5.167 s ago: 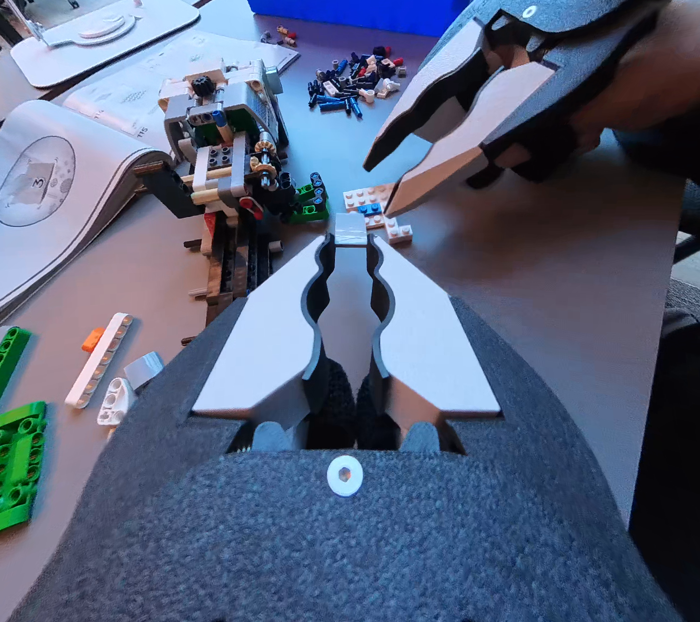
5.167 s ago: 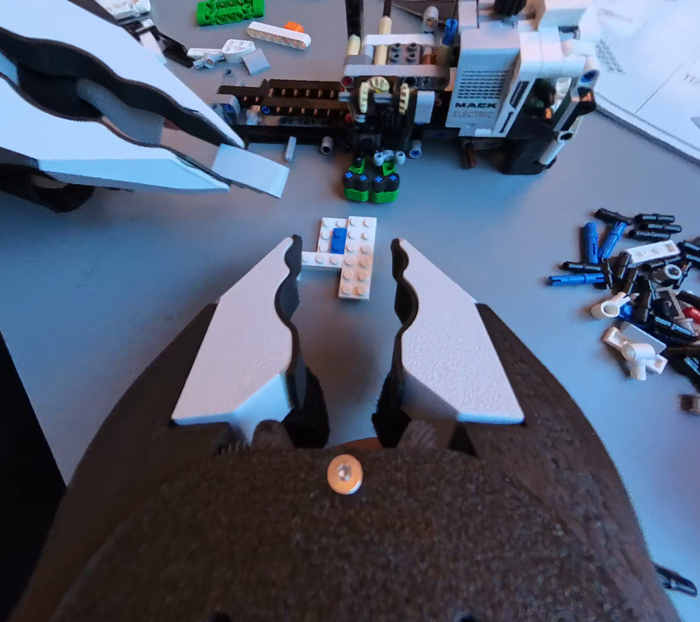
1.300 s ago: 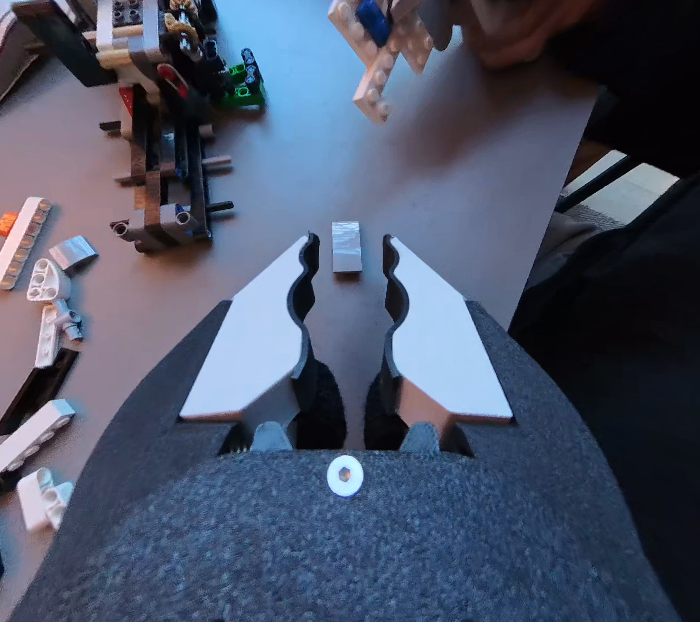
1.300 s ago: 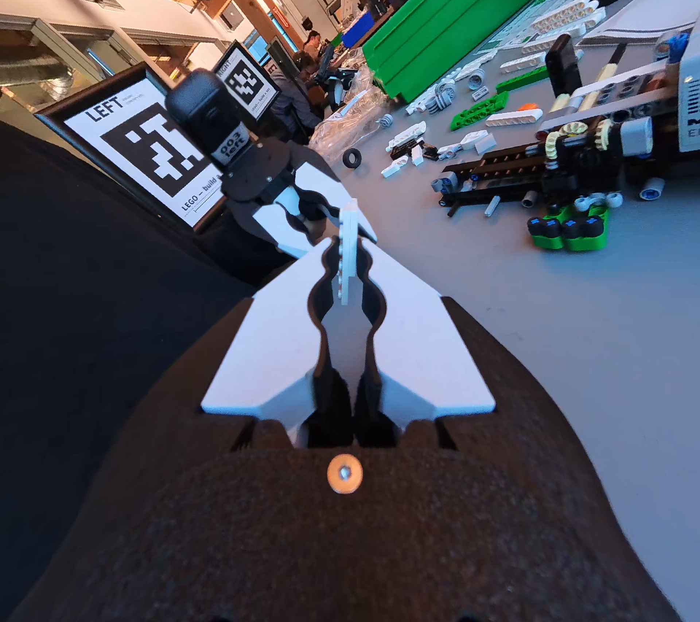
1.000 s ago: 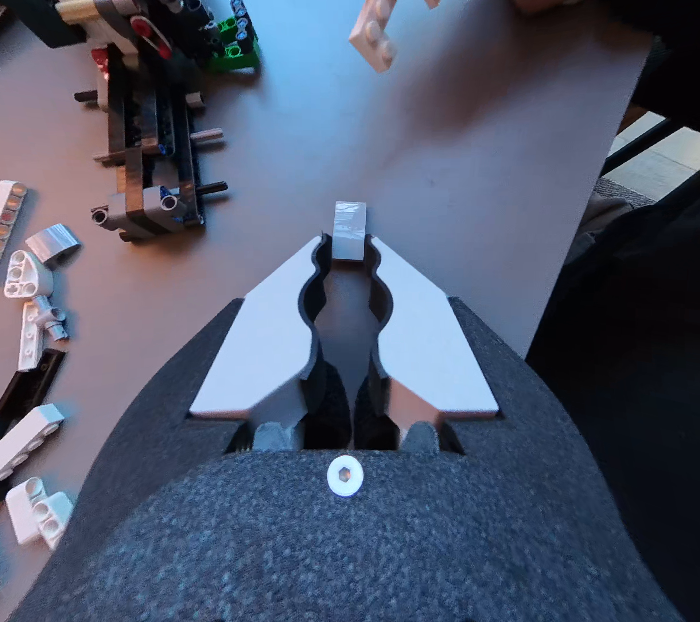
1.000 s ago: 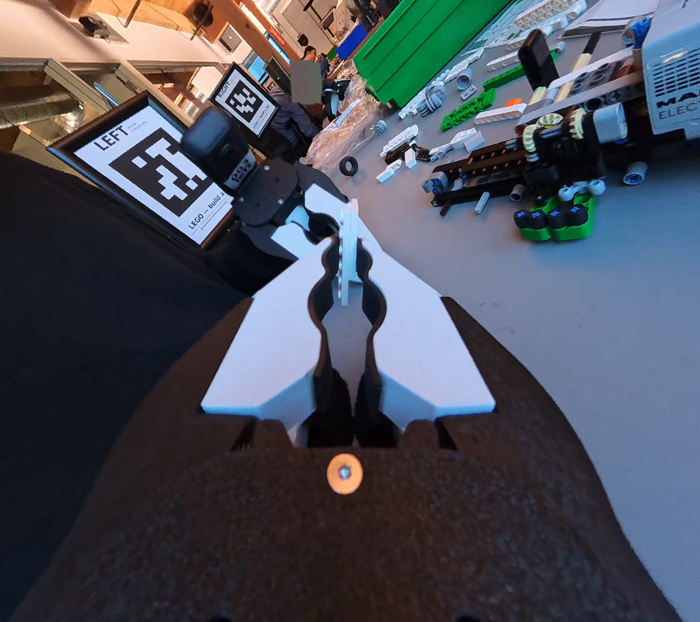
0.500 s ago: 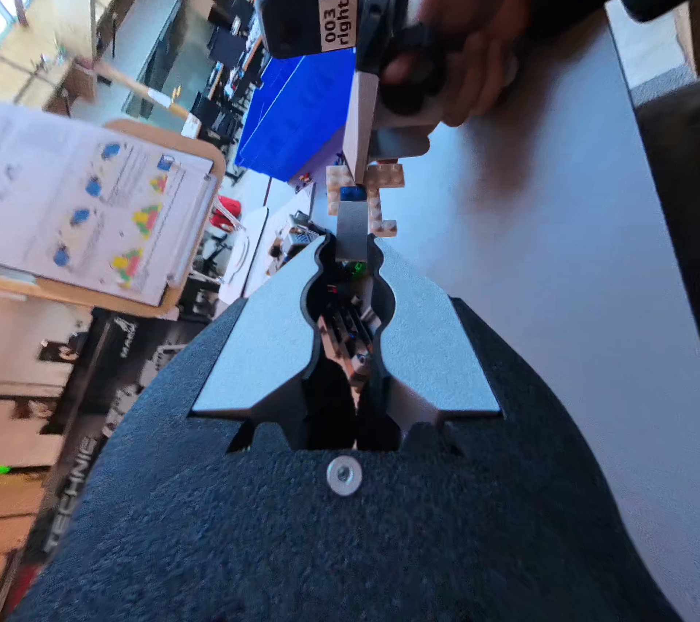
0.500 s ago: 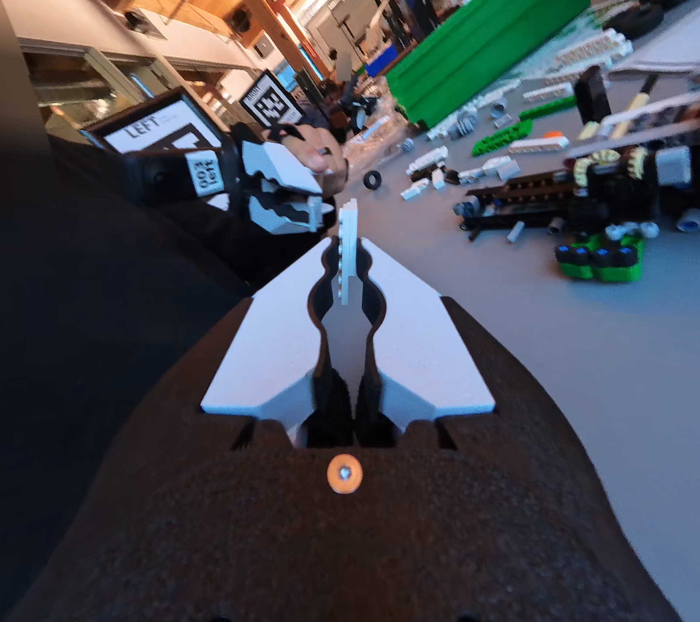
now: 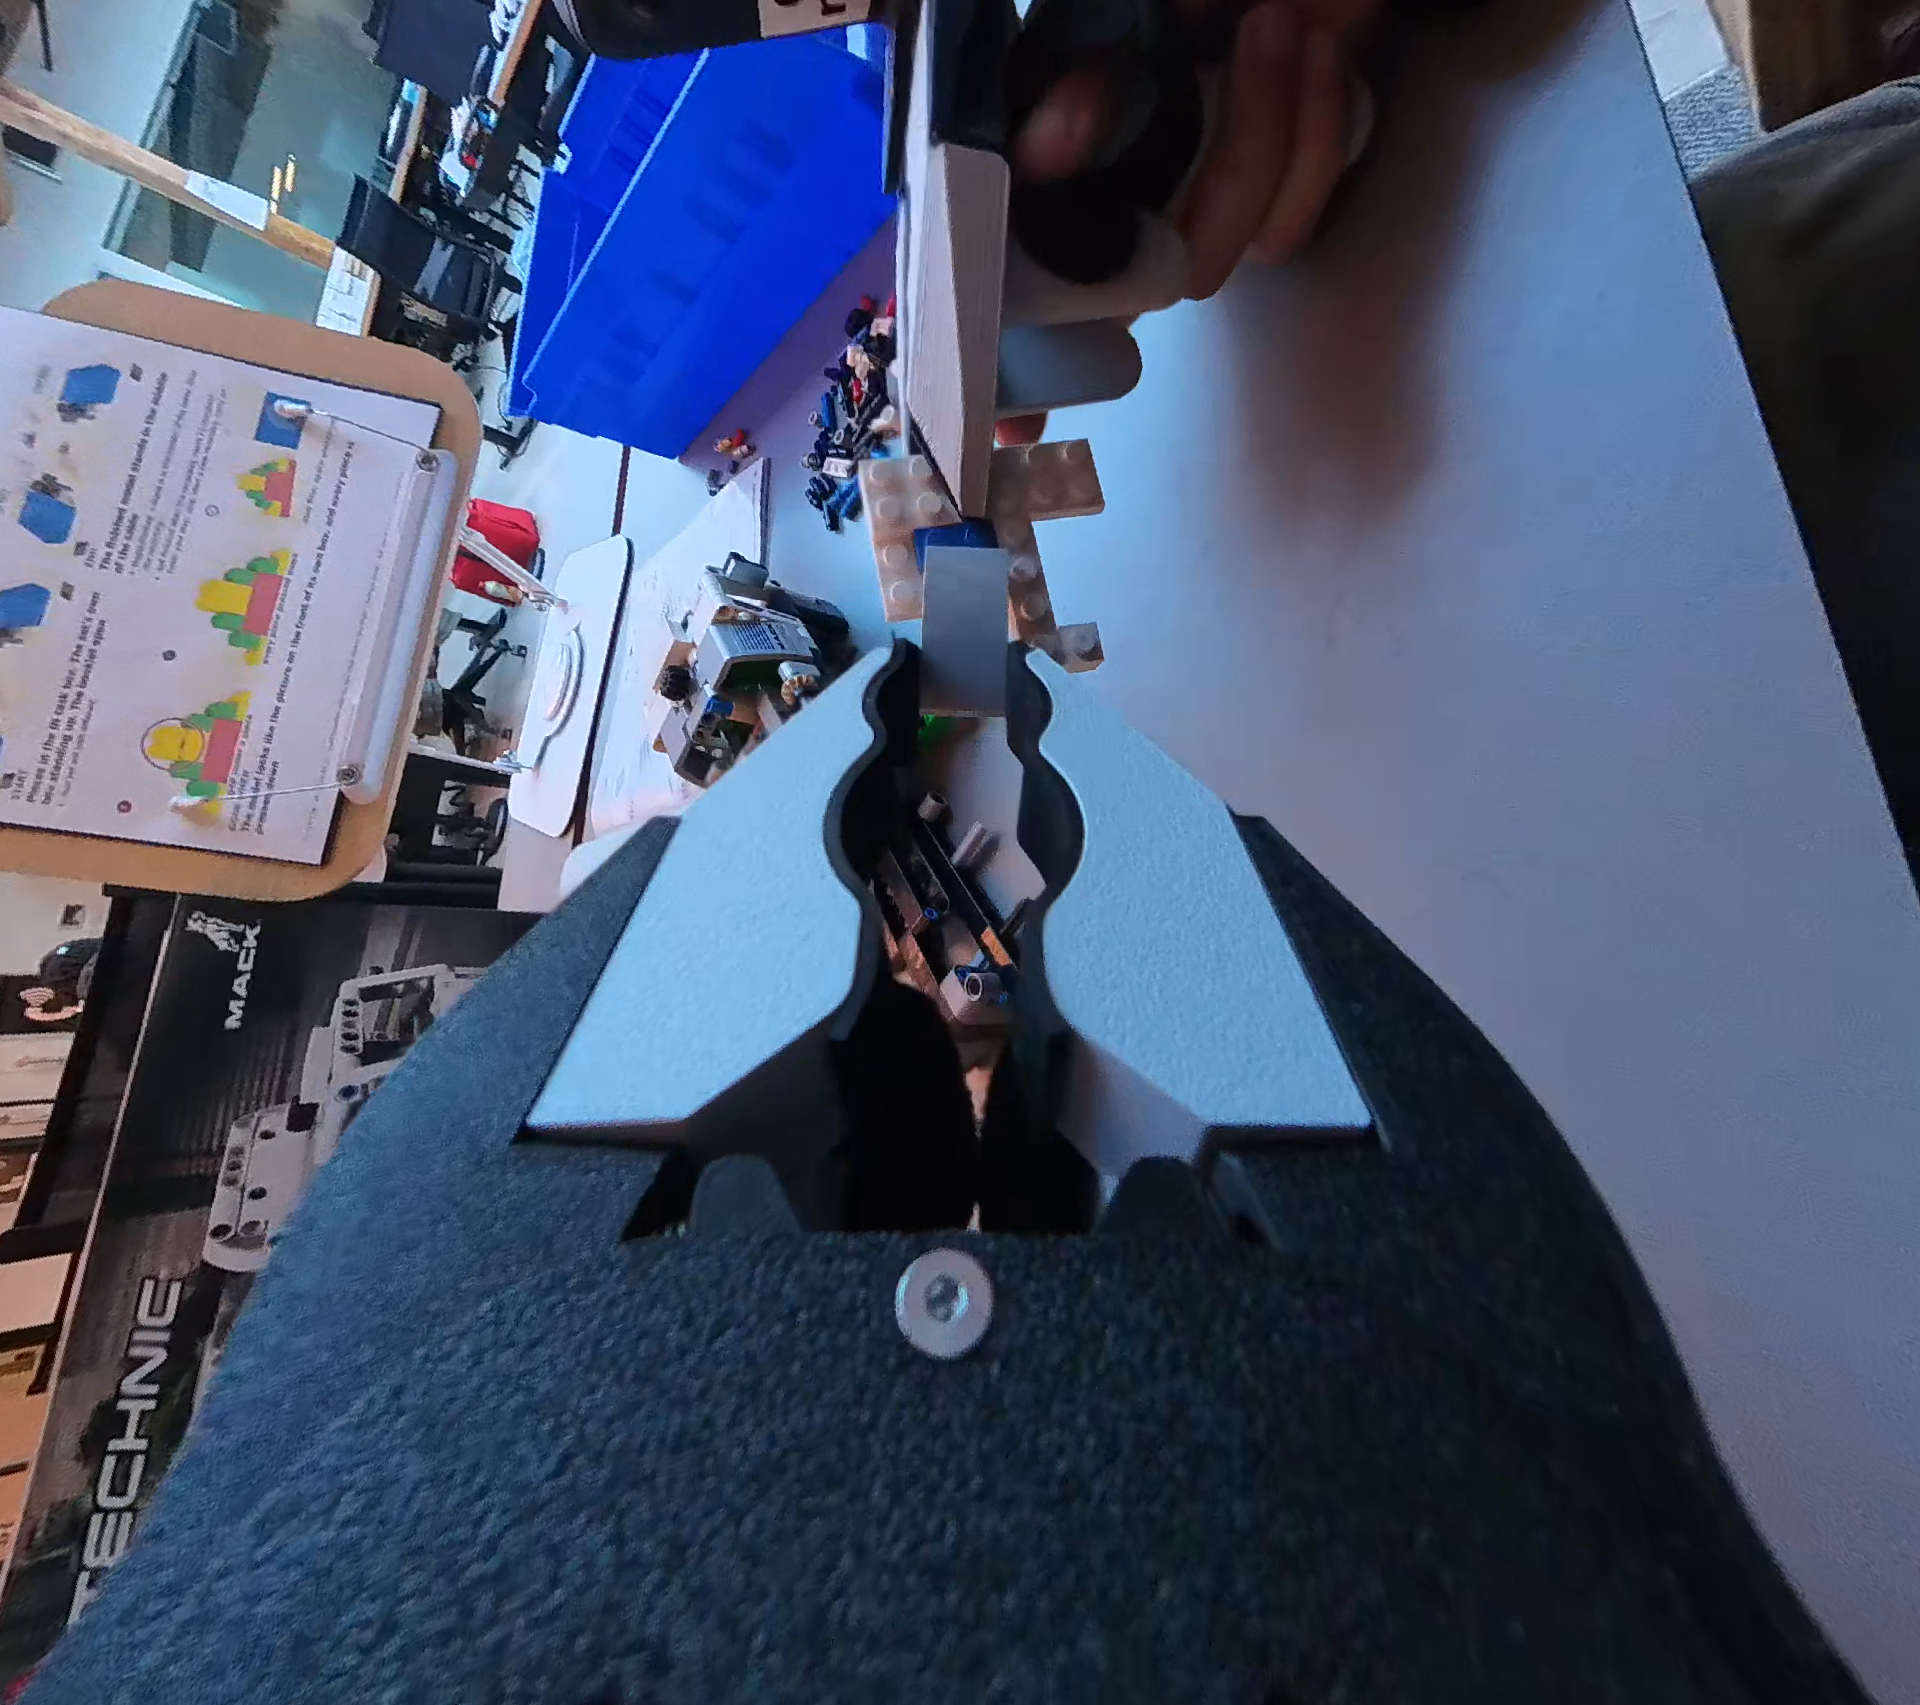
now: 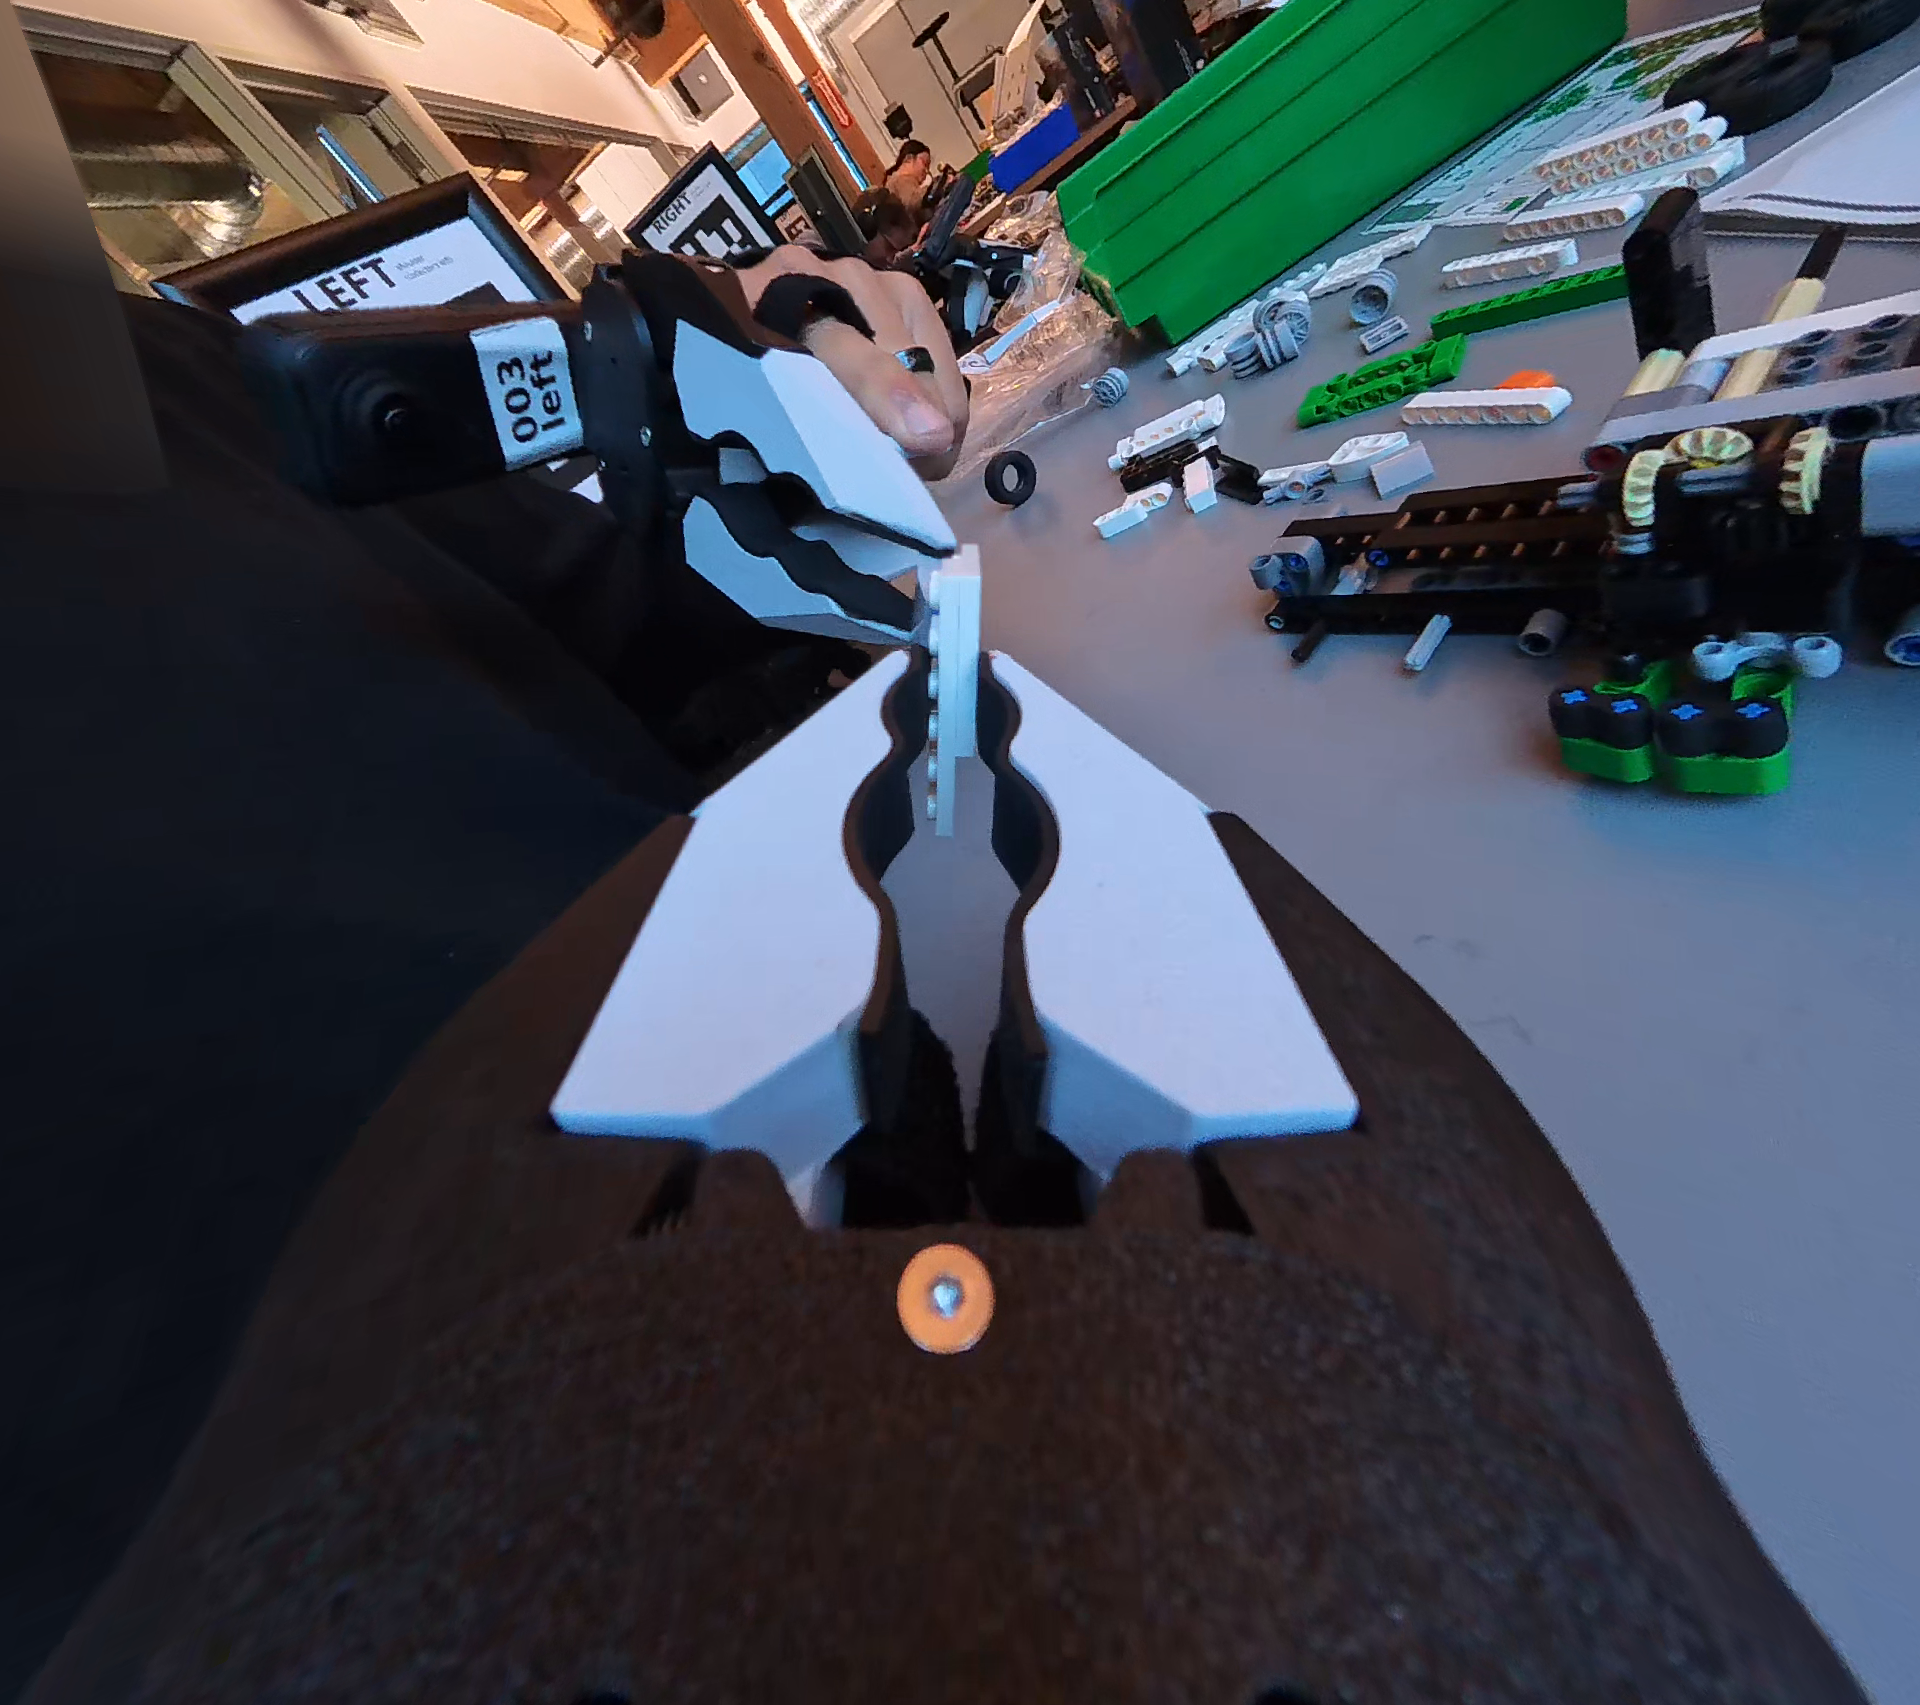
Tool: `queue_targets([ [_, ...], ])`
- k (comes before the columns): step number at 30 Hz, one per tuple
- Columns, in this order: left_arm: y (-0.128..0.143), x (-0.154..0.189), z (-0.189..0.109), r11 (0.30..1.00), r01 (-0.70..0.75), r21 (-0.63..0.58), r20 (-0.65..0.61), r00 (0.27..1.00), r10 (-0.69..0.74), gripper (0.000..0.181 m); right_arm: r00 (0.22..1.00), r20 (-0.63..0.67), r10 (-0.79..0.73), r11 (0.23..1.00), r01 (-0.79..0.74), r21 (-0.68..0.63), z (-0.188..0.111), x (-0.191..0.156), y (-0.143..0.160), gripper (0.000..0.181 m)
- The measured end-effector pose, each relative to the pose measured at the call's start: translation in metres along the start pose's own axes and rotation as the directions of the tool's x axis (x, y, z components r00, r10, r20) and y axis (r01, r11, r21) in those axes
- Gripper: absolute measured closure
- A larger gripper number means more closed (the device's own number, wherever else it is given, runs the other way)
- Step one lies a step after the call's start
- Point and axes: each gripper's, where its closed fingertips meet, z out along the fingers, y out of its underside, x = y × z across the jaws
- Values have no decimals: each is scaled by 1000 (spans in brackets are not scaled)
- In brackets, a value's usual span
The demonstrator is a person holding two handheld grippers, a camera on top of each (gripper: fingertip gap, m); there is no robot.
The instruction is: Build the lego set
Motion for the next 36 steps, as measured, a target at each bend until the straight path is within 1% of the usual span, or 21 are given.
queue_targets([
  [3, 3, 1, 2, 1000, 5, -20, -12, 1000, -5, 166, 1000, -14, -18, 1000, 17, -7, 0, 0, 1, 174],
  [7, 2, -1, 2, 1000, 19, -13, 0, 1000, -19, 166, 999, -38, -11, 1000, 11, 2, 0, 4, 0, 174],
  [12, 4, 2, 7, 999, 28, -21, 1, 1000, -28, 166, 998, -56, -30, 999, 29, -21, 3, 5, 3, 174],
  [16, 1, -2, 8, 998, 52, -21, 8, 999, -52, 166, 1000, -28, -9, 1000, 9, 1, 1, 2, 0, 174],
  [25, 3, 0, 13, 991, 114, -74, 34, 993, -111, 166, 1000, -18, -2, 1000, 3, 29, -1, 1, -4, 171],
  [29, 9, 4, 20, 984, 139, -115, 52, 990, -133, 166, 998, -55, -13, 1000, 15, 22, -1, 5, -3, 170],
  [32, 8, 5, 21, 975, 189, -116, 62, 981, -182, 166, 997, -77, -13, 998, 17, 54, -3, 9, -7, 173],
  [36, 7, -1, 22, 944, 308, -115, 99, 949, -298, 166, 992, -111, -66, 992, 77, 97, -5, 10, -13, 174],
])
